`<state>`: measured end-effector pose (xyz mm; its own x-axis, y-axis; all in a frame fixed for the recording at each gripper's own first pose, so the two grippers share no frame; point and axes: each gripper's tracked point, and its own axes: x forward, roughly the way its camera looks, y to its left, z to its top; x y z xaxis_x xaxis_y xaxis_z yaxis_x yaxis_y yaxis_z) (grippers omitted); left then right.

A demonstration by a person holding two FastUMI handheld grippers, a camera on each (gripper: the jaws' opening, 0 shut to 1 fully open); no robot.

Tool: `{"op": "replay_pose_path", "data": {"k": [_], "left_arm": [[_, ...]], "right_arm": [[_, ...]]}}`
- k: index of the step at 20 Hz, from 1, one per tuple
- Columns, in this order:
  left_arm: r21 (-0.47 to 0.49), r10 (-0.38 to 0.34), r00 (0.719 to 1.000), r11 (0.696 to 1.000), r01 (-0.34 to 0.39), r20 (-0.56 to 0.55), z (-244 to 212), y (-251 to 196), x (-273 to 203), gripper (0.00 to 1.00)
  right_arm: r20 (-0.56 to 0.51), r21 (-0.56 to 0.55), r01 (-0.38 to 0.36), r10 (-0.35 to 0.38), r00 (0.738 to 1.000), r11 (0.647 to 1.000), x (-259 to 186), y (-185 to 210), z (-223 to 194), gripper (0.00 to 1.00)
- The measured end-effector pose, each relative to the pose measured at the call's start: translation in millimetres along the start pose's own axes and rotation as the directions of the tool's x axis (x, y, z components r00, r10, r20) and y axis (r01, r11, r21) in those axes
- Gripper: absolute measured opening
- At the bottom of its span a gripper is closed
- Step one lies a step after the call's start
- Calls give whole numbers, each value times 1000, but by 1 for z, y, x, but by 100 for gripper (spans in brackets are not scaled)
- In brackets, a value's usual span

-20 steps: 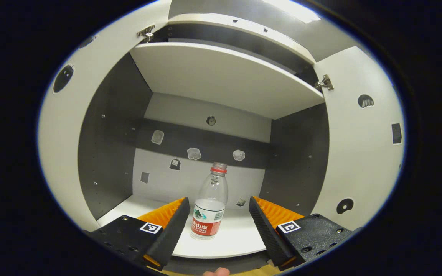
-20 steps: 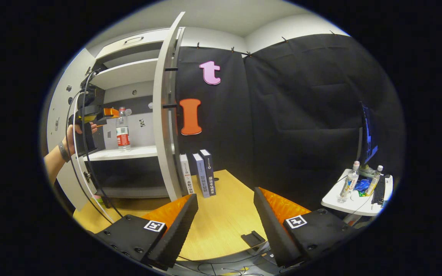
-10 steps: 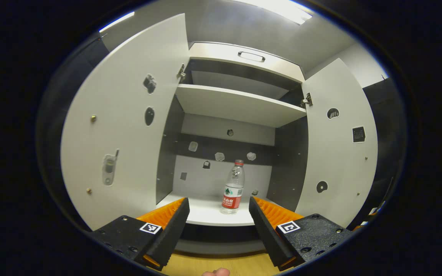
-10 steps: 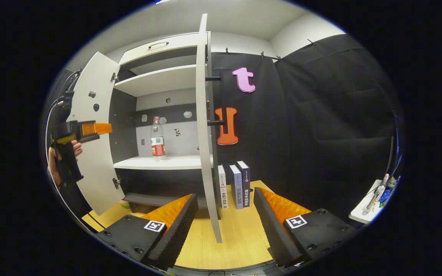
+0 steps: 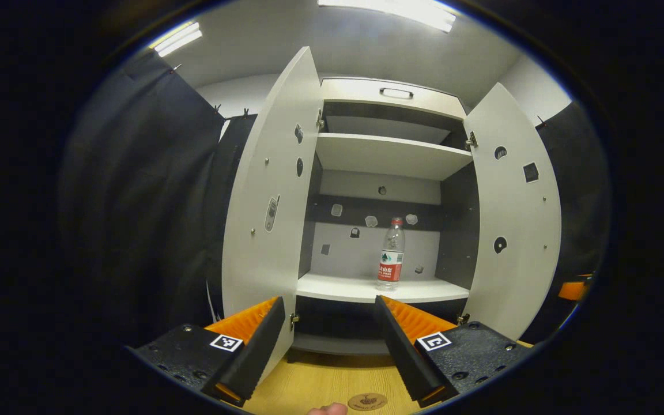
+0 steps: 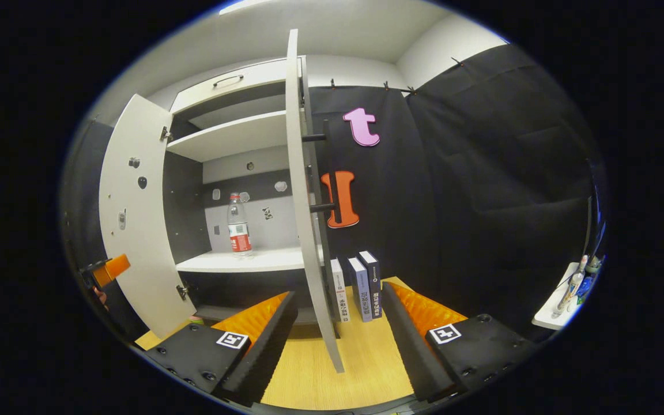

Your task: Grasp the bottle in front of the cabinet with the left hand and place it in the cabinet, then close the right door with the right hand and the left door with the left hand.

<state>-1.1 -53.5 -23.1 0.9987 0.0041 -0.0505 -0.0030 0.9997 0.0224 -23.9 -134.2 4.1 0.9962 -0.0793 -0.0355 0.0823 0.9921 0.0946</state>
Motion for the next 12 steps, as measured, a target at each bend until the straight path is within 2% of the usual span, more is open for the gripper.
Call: {"op": "replay_pose_path", "data": {"k": [4, 8, 12], "left_arm": [[11, -33, 999, 999, 33, 8, -4, -11, -10, 94], [-15, -52, 999, 999, 52, -14, -11, -12, -13, 95], [-16, -24, 1000, 1000, 23, -12, -12, -1, -14, 95]], "right_arm": [[61, -10, 42, -41, 997, 999, 10, -33, 50, 98], [109, -6, 65, -64, 992, 998, 42, -58, 105, 97], [115, 1, 54, -54, 992, 999, 76, -62, 120, 98]]}}
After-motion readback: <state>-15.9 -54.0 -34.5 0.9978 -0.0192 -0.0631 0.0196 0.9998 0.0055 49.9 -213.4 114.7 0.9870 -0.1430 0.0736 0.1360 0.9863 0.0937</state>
